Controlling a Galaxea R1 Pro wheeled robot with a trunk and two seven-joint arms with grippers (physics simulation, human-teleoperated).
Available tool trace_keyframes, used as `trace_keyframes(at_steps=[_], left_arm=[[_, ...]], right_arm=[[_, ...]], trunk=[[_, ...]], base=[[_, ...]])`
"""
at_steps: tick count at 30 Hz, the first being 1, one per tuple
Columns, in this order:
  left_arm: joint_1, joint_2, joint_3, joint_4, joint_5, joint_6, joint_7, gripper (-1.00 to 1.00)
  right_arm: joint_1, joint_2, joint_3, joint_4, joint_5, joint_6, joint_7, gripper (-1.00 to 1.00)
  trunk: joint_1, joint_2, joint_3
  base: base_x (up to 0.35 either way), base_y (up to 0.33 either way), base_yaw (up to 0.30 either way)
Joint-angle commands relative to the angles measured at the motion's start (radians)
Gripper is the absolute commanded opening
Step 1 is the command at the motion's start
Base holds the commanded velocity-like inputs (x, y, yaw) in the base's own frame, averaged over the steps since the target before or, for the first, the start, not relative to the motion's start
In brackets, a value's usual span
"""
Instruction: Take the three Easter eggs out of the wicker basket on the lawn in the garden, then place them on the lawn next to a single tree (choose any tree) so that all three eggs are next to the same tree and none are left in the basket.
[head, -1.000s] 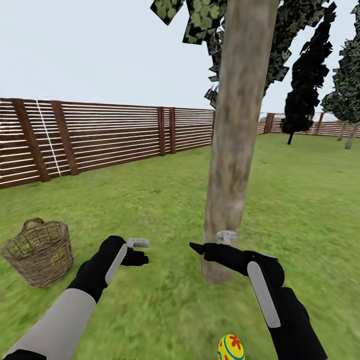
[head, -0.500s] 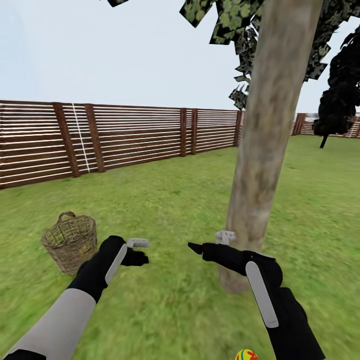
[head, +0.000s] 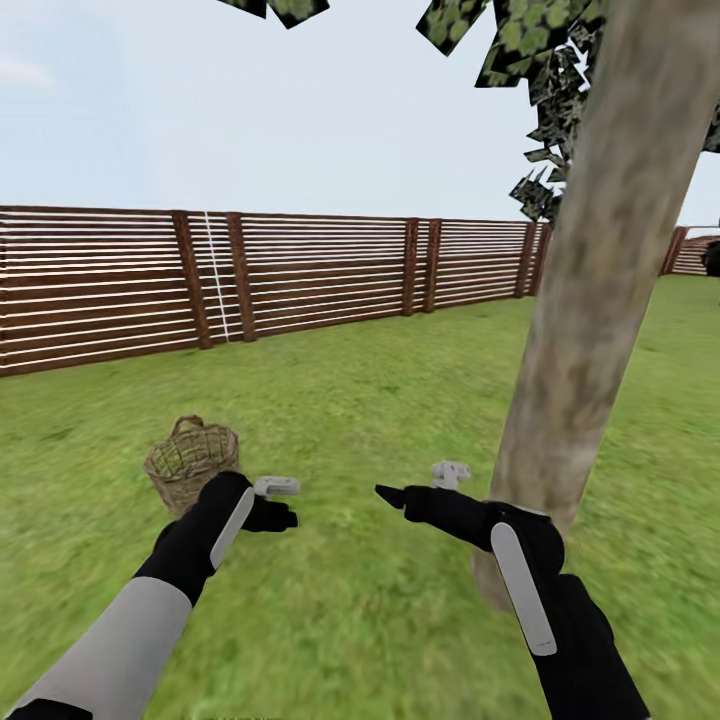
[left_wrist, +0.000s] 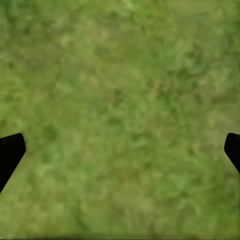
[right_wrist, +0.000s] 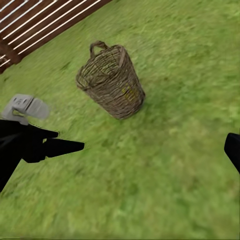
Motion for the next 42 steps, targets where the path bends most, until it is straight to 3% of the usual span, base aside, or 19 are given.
trace_keyframes(at_steps=[1, 39, 42], left_arm=[[-0.001, 0.001, -0.003, -0.001, 0.005, 0.003, 0.004, 1.00], [-0.001, 0.001, -0.003, -0.002, 0.005, 0.003, 0.004, 1.00], [-0.001, 0.001, -0.003, -0.002, 0.005, 0.003, 0.004, 1.00]], right_arm=[[-0.001, 0.001, -0.002, -0.001, 0.007, 0.004, 0.007, 1.00], [-0.001, 0.001, 0.005, 0.000, 0.007, 0.004, 0.007, 1.00], [-0.001, 0.001, 0.012, 0.000, 0.007, 0.004, 0.007, 1.00]], trunk=[[-0.004, 0.007, 0.002], [-0.150, 0.273, 0.121], [-0.150, 0.273, 0.121]], base=[[0.000, 0.000, 0.281], [0.000, 0.000, 0.279], [0.000, 0.000, 0.277]])
